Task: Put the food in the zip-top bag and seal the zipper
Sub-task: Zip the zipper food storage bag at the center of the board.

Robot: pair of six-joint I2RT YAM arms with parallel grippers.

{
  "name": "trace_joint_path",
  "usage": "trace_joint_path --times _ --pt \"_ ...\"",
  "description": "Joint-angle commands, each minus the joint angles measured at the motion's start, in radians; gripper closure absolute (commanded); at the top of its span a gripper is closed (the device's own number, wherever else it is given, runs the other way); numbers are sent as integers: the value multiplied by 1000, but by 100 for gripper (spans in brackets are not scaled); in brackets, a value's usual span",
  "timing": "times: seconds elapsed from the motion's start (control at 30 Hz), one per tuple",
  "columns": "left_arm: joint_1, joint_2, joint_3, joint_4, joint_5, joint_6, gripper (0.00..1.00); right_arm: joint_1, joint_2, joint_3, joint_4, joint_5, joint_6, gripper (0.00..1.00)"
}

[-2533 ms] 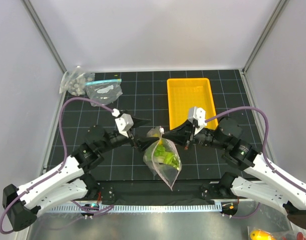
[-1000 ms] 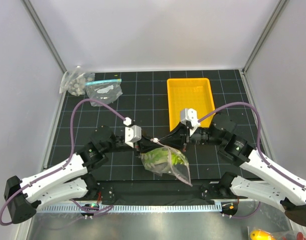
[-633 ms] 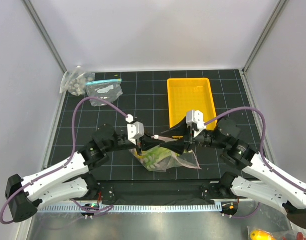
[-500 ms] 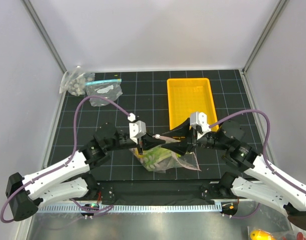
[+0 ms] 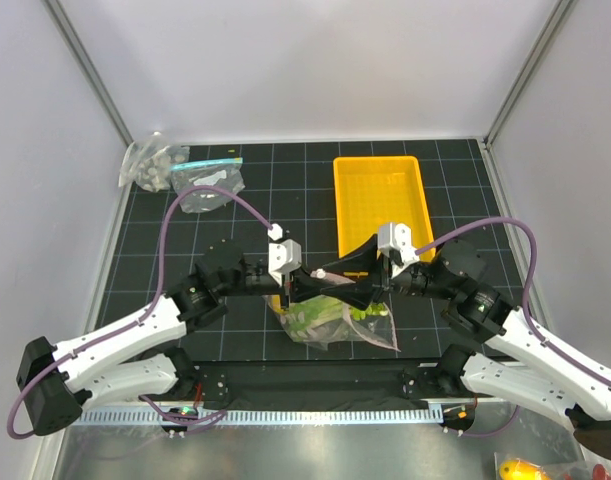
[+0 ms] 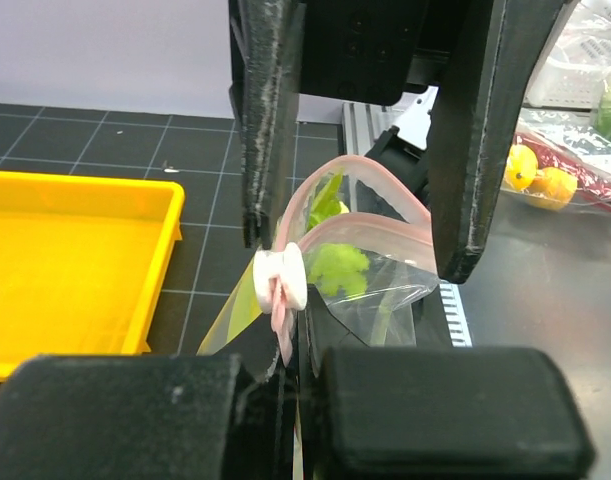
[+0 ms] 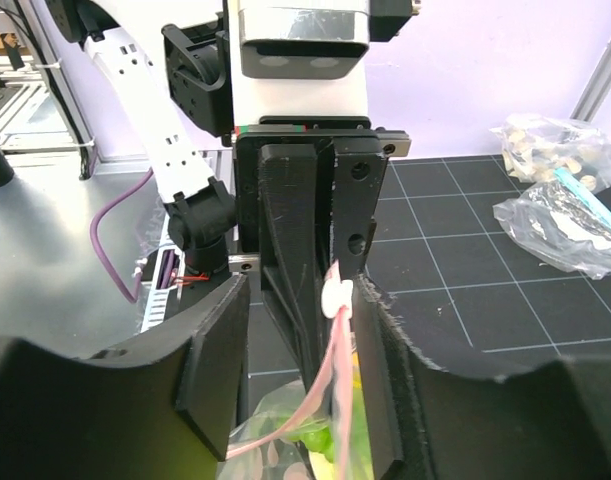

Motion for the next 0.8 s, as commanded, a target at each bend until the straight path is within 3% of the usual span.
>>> trace_joint_path --times 0.0,0.47,0.6,0.7,0.77 --pt "-1 -5 44 9 48 -2 100 6 -6 -1 52 34 -3 46" --pt "-6 -18 34 18 63 4 100 6 32 14 41 40 6 48" --pt "-7 -23 34 17 60 2 100 6 36 17 41 34 9 84" --pt "-7 -28 33 17 22 -8 100 7 32 16 43 37 12 99" --pt "-7 -31 34 18 -13 -22 100 6 32 16 43 40 12 99"
